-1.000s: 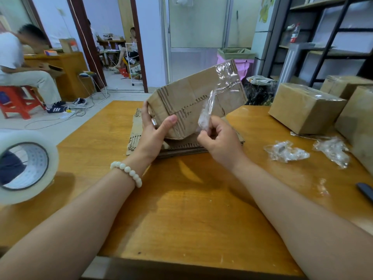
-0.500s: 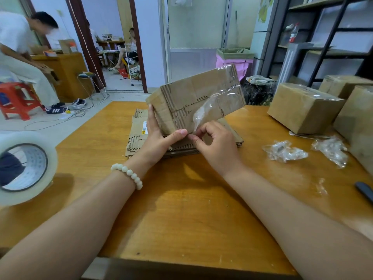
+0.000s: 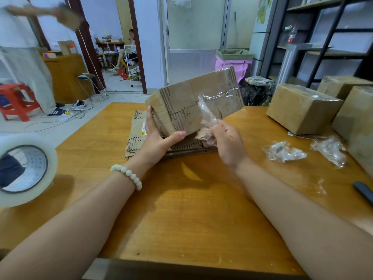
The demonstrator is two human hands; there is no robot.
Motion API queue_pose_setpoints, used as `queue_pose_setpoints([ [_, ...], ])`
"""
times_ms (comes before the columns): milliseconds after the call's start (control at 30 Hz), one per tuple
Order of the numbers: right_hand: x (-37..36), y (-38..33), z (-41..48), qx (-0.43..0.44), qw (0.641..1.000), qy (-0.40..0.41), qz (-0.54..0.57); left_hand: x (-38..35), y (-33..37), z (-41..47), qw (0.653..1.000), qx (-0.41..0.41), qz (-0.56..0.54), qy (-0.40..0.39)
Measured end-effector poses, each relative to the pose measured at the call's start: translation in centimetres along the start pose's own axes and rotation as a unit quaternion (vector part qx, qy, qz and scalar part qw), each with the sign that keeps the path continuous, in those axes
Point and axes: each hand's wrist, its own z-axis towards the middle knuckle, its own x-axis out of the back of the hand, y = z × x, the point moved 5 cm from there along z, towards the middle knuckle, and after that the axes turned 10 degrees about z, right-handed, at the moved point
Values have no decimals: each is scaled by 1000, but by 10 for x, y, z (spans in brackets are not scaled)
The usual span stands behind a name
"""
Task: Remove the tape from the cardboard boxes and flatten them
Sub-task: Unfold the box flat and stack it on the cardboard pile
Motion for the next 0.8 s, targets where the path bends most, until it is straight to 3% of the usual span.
queue_pose_setpoints([
  [233,5,-20,-7,81,994,64,26,-1,1,-2,1000,-10,25,2],
  [367,2,-21,-9,110,993,39,-29,0,1,-3,999,-9,33,3],
  [567,-4,-25,-13,121,993,-4,8,0,0,-1,999,-5,42,14],
  [800,3,-20,-11,145,989,-17,-24,1,-2,-1,999,-1,38,11],
])
